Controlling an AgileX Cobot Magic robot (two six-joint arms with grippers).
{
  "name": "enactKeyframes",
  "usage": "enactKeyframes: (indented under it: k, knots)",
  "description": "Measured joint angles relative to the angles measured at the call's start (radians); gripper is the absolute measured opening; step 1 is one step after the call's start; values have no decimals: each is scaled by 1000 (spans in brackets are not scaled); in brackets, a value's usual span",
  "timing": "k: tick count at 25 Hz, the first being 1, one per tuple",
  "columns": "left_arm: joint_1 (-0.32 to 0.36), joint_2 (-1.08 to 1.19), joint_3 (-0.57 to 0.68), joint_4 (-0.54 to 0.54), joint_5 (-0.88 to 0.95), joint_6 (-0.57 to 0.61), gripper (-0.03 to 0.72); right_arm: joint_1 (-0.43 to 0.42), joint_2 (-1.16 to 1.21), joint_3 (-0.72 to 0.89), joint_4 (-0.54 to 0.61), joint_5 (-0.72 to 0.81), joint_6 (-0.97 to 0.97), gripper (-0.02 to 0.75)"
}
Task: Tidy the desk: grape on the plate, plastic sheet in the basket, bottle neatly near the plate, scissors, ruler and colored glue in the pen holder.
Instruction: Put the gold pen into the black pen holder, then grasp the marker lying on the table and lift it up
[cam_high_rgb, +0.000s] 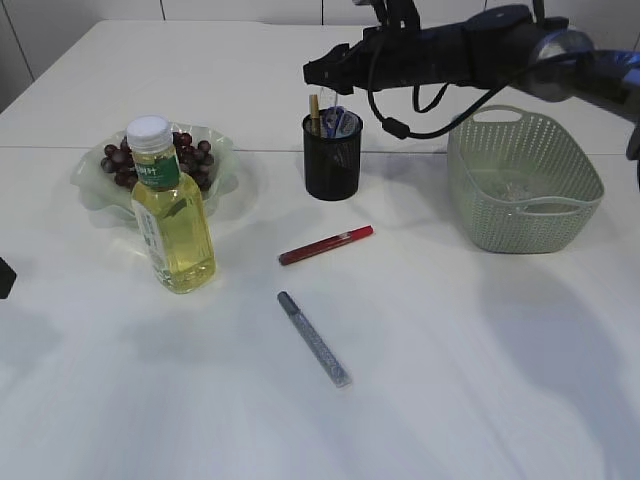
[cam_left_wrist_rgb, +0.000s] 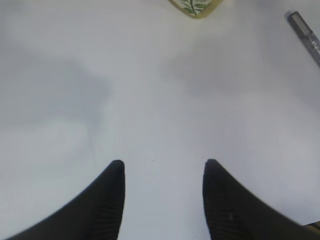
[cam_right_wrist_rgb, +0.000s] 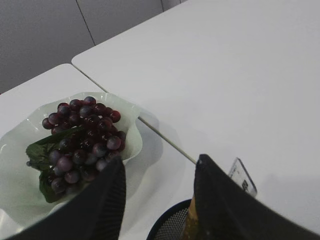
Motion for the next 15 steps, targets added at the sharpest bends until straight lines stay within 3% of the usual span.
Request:
enactKeyframes:
  k: [4,9,12,15]
  knots:
    - [0,0,0,0,0,0,372,0,-98,0,-346,64,414,368]
    - [0,0,0,0,0,0,372,32,-236,0,-773,254,865,357]
    - [0,0,0,0,0,0,372,85,-300,0,-903,354,971,354]
    - [0,0,0,0,0,0,372,144,-336,0,-951,438,1020,354]
